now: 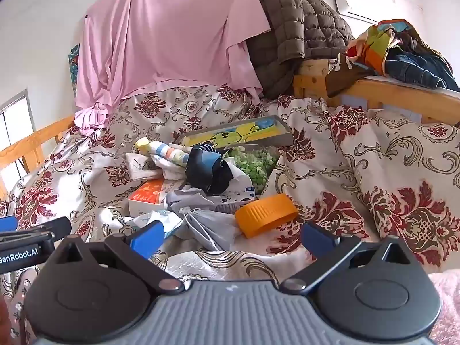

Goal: Organize soft objects

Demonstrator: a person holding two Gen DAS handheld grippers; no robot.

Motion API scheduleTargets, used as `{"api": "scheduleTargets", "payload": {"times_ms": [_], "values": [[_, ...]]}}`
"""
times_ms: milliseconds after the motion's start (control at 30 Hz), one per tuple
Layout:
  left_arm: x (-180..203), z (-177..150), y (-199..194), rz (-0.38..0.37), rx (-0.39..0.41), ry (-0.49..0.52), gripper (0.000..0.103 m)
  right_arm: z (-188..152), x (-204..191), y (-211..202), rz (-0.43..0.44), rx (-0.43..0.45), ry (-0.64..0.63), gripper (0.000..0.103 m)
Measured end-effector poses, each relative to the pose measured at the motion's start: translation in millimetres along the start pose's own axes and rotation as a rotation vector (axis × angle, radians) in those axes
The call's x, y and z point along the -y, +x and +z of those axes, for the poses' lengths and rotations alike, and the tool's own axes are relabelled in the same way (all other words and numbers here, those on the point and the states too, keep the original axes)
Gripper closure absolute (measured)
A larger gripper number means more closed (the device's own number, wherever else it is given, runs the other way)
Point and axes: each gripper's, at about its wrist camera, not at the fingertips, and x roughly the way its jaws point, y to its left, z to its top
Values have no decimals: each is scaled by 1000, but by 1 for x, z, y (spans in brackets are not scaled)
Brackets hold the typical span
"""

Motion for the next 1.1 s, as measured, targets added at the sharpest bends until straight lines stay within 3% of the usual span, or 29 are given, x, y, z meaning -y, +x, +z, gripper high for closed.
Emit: {"api": "scheduleTargets", "payload": {"times_ms": [100,133,1100], "values": [[-5,0,0,-14,-28,-19,1,0,2,-1,-1,8,-1,0],[-1,-1,-1,10,6,18,1,0,2,-1,0,7,0,0],[3,0,0,5,-12,11,1,-3,-3,2,-3,2,-6,0]]}}
